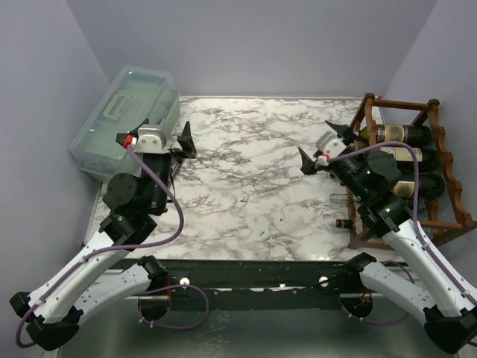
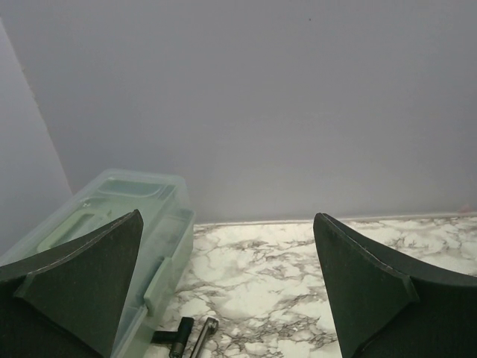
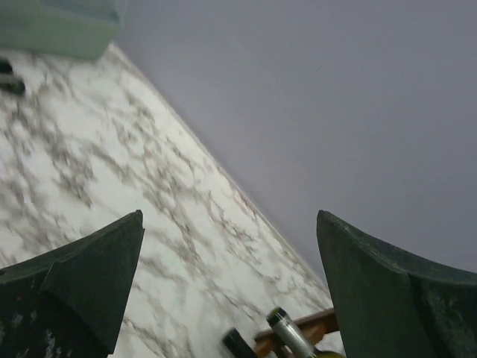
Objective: Put the wine bottle on the wine rack
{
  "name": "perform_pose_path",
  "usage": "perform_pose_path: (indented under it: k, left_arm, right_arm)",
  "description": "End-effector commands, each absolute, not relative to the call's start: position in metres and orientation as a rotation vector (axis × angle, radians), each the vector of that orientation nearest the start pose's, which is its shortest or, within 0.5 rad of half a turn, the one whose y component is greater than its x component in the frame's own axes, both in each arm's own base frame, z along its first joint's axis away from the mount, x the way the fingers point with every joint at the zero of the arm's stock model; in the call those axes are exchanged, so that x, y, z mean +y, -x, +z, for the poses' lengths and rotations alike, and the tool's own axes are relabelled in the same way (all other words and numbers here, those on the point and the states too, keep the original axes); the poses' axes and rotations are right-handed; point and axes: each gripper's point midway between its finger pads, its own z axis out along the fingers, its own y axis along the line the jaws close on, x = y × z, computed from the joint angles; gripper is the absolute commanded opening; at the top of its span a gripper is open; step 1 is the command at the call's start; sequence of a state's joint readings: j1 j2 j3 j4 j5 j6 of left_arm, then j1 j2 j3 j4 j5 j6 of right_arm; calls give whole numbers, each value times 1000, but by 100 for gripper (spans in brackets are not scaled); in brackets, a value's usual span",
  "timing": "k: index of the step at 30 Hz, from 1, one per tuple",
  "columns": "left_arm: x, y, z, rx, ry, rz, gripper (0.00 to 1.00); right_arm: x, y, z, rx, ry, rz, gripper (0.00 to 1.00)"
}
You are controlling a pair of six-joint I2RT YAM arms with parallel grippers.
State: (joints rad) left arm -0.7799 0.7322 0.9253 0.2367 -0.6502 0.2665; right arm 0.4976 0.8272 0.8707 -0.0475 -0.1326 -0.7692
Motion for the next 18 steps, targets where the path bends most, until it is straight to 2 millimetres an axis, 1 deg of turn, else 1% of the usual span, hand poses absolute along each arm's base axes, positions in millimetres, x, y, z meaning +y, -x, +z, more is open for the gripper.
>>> perform_pose_path:
  k: [1,2,4,5,6,7,10,13,16,18]
  left_arm:
    - [-95,-271,448,1271,-16,-29,99]
    - [-94,-271,452,1277,-15,-29,99]
    - [-93,-270,457,1301,-19,-28,99]
    - [-92,-269,459,1310,-14,-32,99]
    - [-90,-267,462,1321,-11,-34,99]
    - [-88,-264,465,1328,2,-44,99]
    - [-79,-254,475,1344,25,-66,99]
    - [-65,-243,491,1334,73,-88,99]
    - [-52,-231,507,1304,125,-117,99]
    - [-43,-223,519,1277,152,-137,99]
  right_arm:
    - [137,-290,431,1186,394,208,100]
    - [129,-290,438,1217,264,263,100]
    - [115,-291,445,1288,105,304,100]
    - [113,-293,442,1328,71,312,100]
    - [111,-293,443,1349,49,317,100]
    - [112,-293,438,1388,51,317,100]
    - [102,-290,448,1406,-41,327,100]
    - [89,-282,469,1363,-133,343,100]
    - [83,-272,486,1314,-156,366,100]
    - [76,-267,494,1292,-179,365,100]
